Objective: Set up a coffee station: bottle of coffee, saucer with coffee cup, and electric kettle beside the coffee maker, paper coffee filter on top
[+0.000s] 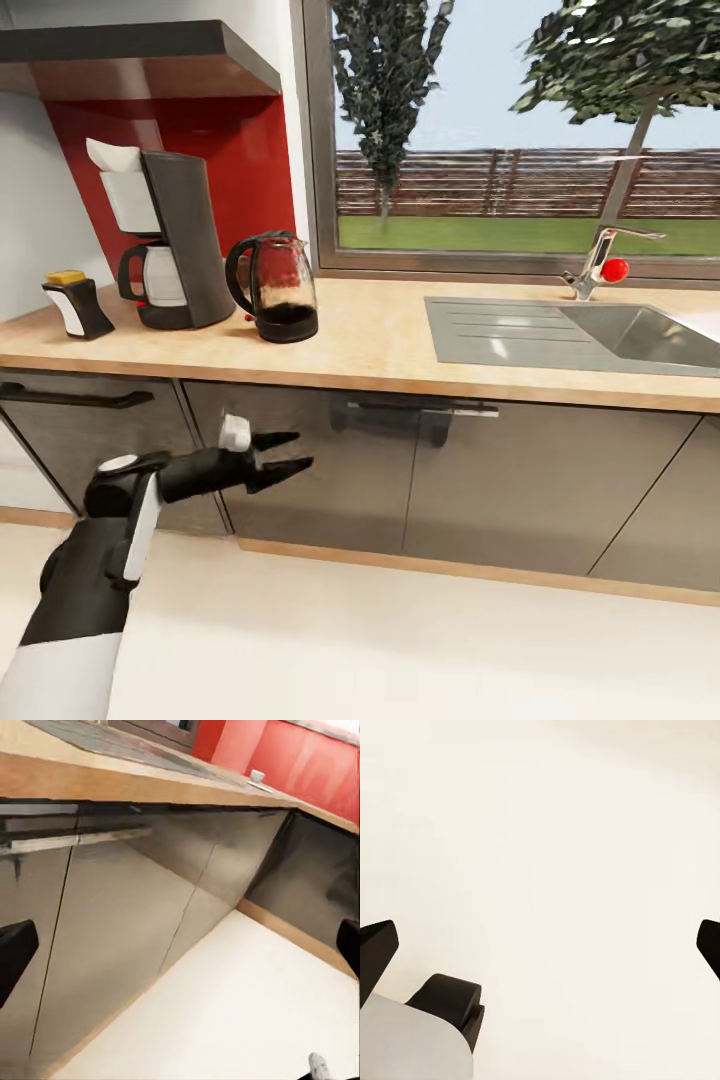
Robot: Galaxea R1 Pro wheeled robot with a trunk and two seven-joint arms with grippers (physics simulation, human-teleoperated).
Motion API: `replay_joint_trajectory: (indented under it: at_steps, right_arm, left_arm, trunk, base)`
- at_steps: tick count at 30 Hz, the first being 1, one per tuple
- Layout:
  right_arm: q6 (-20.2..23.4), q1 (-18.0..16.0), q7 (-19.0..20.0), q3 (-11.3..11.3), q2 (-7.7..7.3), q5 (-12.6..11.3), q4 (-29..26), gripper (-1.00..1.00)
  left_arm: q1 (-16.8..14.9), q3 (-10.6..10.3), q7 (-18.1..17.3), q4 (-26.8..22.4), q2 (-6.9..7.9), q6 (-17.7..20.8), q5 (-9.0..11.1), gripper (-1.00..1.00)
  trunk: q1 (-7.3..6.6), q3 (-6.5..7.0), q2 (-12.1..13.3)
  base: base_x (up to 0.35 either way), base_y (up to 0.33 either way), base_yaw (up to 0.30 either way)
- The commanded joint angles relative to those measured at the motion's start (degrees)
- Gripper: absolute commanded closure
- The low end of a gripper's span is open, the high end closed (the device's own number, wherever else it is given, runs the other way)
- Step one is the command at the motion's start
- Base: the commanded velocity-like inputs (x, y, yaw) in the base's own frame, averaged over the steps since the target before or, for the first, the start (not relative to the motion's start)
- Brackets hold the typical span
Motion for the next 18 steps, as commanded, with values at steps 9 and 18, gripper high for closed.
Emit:
replay_joint_trajectory:
  at_steps: [9,18]
  right_arm:
    - [-0.24,-0.03,0.4,0.15,-0.08,-0.62,-0.01,-1.0]
    - [-0.2,-0.03,0.39,0.12,-0.11,-0.7,-0.01,-1.0]
  left_arm:
    - [16.36,10.69,-10.33,16.96,2.59,-16.92,-0.06,-1.0]
    - [19.09,13.69,-12.88,54.54,8.2,-42.78,-0.08,-1.0]
  trunk:
    - [-0.01,-0.04,-0.02]
    - [-0.01,-0.04,-0.02]
  base:
    - [0.0,0.0,0.0]
    - [0.0,0.0,0.0]
